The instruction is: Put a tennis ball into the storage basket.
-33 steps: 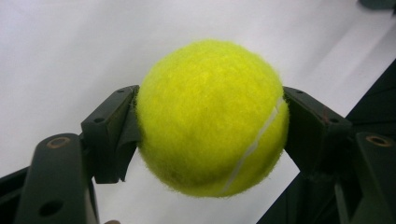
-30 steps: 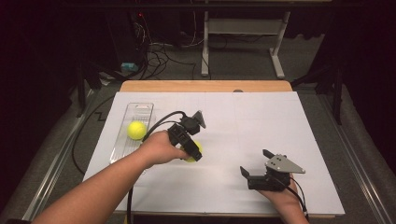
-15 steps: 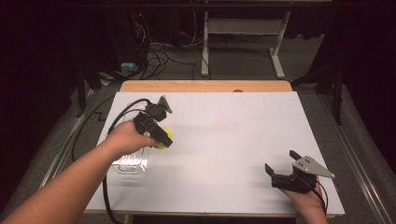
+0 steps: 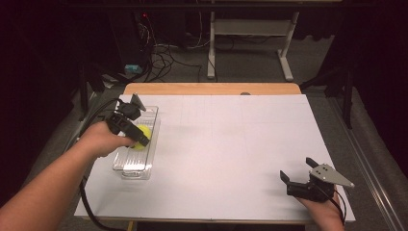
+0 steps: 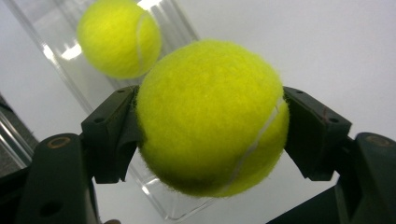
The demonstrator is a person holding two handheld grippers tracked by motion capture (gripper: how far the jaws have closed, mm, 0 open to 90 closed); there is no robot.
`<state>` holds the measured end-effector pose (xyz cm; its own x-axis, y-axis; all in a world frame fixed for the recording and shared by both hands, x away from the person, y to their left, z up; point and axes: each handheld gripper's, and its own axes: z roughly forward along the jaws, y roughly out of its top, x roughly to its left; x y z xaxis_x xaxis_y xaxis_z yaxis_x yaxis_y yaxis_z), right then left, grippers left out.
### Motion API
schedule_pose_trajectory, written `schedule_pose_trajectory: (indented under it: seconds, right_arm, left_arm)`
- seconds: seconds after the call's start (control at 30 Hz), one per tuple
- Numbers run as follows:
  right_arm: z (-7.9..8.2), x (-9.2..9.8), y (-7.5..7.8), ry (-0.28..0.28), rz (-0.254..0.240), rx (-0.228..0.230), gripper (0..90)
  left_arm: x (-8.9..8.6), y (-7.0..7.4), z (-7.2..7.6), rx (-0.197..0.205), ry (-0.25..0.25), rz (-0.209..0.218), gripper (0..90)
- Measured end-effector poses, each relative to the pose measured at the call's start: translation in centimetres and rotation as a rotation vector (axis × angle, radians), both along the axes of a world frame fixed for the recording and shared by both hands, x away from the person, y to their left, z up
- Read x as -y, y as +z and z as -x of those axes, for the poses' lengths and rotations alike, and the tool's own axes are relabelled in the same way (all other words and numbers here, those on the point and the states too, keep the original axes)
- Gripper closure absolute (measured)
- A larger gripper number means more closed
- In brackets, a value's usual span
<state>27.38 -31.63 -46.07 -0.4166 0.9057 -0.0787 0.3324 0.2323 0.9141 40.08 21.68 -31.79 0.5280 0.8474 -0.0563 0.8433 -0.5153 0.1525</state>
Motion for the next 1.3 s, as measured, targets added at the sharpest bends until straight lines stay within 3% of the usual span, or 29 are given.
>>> schedule_pose_trajectory:
  seconds: [0.17,0.37,1.03,1.23,1.27,1.3]
  right_arm:
    - [0.2,0.4,0.0,-0.006,0.002,-0.003,0.0]
    - [0.2,0.4,-0.1,-0.005,0.002,-0.002,0.0]
    - [0.1,0.0,-0.3,0.005,0.009,-0.012,0.0]
    - [0.1,0.0,-0.3,0.005,0.009,-0.013,0.0]
    - [0.1,0.0,-0.3,0.006,0.009,-0.013,0.0]
    - [0.1,0.0,-0.3,0.007,0.007,-0.013,0.0]
  left_arm:
    - [-1.1,-0.2,0.0,-0.012,0.018,-0.009,27.0]
    - [-1.3,-0.8,0.0,-0.026,0.015,-0.013,27.0]
    - [-1.1,-5.2,-0.5,-0.105,0.025,-0.042,26.6]
    - [-1.4,-5.0,-0.5,-0.084,0.039,-0.039,26.3]
    - [-1.4,-4.7,-0.5,-0.074,0.041,-0.032,24.9]
    - [-1.5,-4.5,-0.5,-0.062,0.042,-0.024,17.4]
